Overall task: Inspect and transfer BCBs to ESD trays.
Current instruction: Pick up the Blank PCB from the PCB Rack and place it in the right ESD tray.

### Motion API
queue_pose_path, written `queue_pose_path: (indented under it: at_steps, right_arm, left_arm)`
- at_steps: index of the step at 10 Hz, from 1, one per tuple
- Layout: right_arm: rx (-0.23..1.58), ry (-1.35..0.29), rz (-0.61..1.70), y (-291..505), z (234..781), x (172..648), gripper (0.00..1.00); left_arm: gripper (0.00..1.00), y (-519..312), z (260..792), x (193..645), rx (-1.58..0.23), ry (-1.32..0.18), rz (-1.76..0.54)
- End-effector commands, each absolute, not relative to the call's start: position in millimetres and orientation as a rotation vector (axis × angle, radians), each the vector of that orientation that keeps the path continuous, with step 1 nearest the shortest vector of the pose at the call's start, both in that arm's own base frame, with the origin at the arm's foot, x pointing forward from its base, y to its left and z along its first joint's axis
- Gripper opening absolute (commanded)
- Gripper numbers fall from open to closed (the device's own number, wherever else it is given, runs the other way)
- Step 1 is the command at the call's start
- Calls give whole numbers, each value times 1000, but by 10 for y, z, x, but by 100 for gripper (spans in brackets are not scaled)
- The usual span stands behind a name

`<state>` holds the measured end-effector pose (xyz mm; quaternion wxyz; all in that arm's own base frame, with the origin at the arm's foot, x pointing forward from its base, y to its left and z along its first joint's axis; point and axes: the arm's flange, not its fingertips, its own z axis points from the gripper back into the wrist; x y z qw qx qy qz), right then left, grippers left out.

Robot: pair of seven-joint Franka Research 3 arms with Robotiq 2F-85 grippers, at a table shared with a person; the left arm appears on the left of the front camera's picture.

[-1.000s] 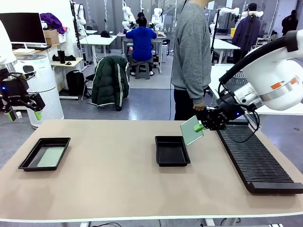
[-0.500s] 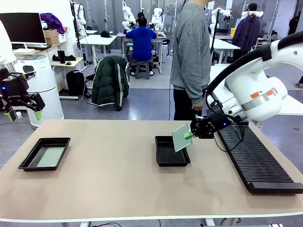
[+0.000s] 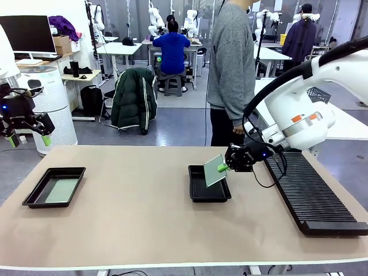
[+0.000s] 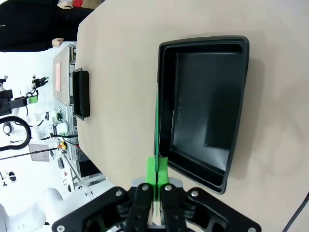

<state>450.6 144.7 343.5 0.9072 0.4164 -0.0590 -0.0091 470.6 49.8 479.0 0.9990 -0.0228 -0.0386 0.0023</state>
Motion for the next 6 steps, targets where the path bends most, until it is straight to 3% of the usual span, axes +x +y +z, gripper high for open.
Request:
queue_pose_path:
  at_steps: [1, 6]
  right_arm:
    - [867, -146, -8, 1532, 3324, 4613, 2]
    - [854, -124, -19, 1628, 3139, 4702, 2]
  left_arm:
    - [100, 497, 4772, 4703, -44, -84, 5]
    - [100, 497, 4772, 4703, -44, -84, 5]
